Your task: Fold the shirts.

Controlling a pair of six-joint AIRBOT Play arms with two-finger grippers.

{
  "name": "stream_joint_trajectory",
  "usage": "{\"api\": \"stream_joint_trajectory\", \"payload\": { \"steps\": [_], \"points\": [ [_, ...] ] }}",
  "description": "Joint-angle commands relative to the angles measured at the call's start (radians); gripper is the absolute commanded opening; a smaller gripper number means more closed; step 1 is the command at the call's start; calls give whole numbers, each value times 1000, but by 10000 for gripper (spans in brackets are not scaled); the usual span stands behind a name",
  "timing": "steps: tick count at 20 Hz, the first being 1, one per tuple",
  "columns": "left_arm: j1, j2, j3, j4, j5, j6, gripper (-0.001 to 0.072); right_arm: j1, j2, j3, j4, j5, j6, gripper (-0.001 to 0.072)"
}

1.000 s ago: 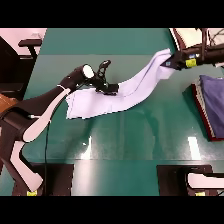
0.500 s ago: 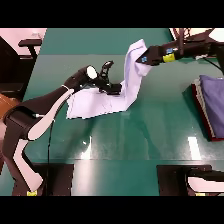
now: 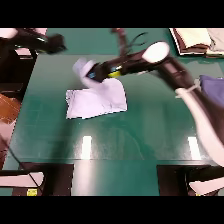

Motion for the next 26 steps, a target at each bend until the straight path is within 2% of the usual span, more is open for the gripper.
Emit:
{"api": "stream_joint_trajectory", "payload": {
  "steps": [1,2,5,8,12,13,14,15,19,23,25,26],
  "points": [
    [141,145,6,17,-38,3,22,126,-175,151,43,10,-81,590],
    [156,162,6,17,-51,10,22,125,-210,197,40,84,-81,589],
    [166,175,7,17,-115,53,22,55,-225,221,-109,254,33,576],
    [166,172,2,16,-164,54,23,-85,-145,61,-186,275,73,576],
    [165,172,2,15,-167,53,22,-311,-45,-180,-267,263,169,578],
    [165,172,2,15,-166,53,22,-357,-37,-221,-257,263,175,590],
    [164,172,2,15,-165,53,22,-397,-37,-259,-239,263,187,684],
    [164,171,2,10,-163,53,22,-425,-39,-291,-217,257,187,703],
    [164,169,2,8,-159,53,22,-436,-87,-362,-116,182,186,700],
    [164,166,2,8,-159,53,22,-354,-206,-280,-24,177,185,699],
    [164,166,2,4,-159,53,22,-304,-270,-218,33,180,185,682],
    [164,166,2,2,-159,53,22,-277,-300,-182,49,182,184,569]
  ]
}}
